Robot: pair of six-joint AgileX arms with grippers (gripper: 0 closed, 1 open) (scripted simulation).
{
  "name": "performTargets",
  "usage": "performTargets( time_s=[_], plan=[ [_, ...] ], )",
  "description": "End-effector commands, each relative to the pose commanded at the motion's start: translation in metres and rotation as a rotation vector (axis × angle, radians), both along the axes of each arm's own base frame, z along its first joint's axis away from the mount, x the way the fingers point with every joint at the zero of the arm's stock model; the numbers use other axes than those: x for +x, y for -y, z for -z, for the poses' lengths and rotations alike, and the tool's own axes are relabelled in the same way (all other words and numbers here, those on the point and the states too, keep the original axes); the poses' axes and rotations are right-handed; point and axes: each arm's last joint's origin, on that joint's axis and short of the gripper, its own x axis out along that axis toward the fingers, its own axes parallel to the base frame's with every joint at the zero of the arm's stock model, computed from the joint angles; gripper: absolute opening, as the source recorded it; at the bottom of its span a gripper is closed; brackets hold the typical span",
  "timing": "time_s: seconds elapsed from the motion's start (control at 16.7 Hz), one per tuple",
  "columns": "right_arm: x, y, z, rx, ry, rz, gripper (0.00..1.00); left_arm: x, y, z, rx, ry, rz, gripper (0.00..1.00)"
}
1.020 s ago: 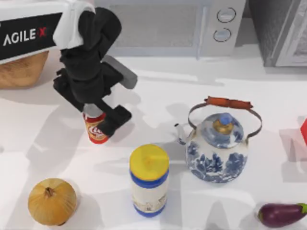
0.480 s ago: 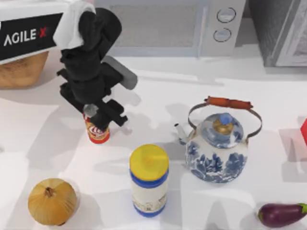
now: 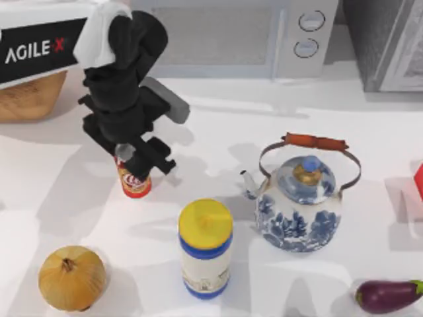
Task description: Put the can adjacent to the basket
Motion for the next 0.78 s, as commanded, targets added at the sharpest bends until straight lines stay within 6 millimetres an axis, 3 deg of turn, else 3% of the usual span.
performTargets(
  time_s=[0.24, 0.48, 0.6, 0.78],
  plan=[
    [0.000, 0.000, 0.000, 0.000, 0.000, 0.000, 1.00, 0.000, 0.000, -0.001, -0.004, 0.004, 0.001, 0.00],
    [0.000, 0.000, 0.000, 0.000, 0.000, 0.000, 1.00, -0.003, -0.006, -0.020, -0.081, 0.075, -0.035, 0.00],
    [0.000, 0.000, 0.000, 0.000, 0.000, 0.000, 1.00, -0.004, -0.022, -0.029, -0.111, 0.101, -0.118, 0.00],
    [0.000, 0.000, 0.000, 0.000, 0.000, 0.000, 1.00, -0.006, -0.075, -0.034, -0.102, 0.093, -0.375, 0.00]
  ],
)
